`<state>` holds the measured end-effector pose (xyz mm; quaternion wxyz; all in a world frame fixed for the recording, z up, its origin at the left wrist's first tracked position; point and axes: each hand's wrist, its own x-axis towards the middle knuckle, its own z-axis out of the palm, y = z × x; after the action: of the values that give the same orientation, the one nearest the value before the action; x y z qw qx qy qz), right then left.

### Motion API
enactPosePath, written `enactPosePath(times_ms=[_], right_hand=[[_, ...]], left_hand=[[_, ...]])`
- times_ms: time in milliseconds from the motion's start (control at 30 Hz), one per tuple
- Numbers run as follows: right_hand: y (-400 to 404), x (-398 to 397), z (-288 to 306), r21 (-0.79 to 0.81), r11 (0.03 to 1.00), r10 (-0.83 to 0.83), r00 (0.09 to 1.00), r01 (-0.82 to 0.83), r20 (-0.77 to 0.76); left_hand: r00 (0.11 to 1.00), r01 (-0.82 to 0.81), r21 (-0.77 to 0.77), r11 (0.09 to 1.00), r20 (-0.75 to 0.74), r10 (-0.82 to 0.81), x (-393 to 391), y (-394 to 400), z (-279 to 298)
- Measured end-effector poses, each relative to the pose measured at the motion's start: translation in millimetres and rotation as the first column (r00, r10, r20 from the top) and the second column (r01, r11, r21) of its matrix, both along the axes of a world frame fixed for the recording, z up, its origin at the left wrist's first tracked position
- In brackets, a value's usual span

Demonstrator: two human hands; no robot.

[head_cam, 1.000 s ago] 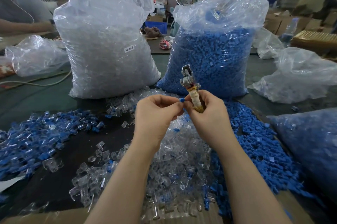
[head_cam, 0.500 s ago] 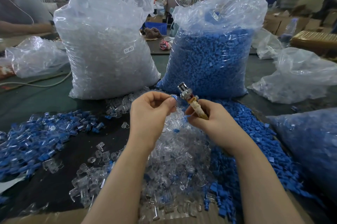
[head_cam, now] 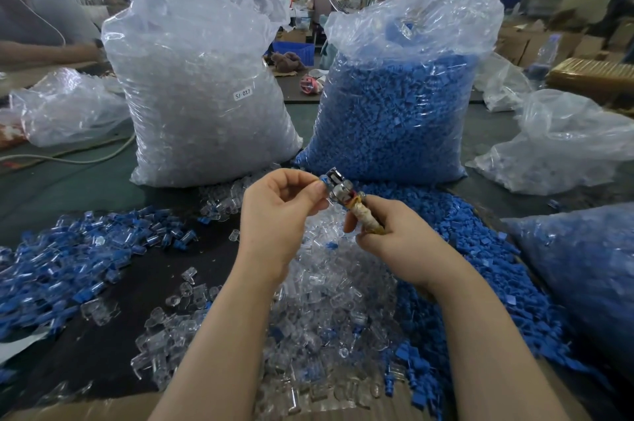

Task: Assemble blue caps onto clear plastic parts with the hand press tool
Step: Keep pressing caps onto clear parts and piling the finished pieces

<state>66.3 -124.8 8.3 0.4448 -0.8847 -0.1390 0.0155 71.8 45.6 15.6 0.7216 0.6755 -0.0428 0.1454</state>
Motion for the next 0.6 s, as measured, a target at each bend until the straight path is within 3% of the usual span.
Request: enactPosePath(times_ms=[233,333,400,467,600], right_hand=[[0.7,1.5,-0.7,-0.070,0.997,-0.022,1.000,0.024,0.019],[2.3,1.9,-0.2,-0.112,0.993,-0.024,0.999,0.027,0.032],[2.5,3.4,-0.9,-0.127,0.988,-0.080,0.996,0.085,0.040],[-0.5,6.6,-2.9,-0.174,0.965,-0.192,0.980,0.197,0.043],[-14.2,12.7,-10.8,-0.408,0.794,-0.468,0.881,0.452,0.066]], left_hand=[[0.997,0.030,-0.031,0.999,-0.065,-0.032,0.4,1.4,-1.0],[0.980,0.046,-0.112,0.993,-0.186,-0.067,2.3,6.4,-2.5],[0.960,-0.036,-0.242,0.970,-0.278,-0.034,4.7,14.6,-1.9],[0.937,-0.184,-0.453,0.873,-0.350,0.016,9.5,29.5,-1.6],[0.898,-0.423,-0.735,0.530,-0.419,0.136,10.3,71.5,2.1]])
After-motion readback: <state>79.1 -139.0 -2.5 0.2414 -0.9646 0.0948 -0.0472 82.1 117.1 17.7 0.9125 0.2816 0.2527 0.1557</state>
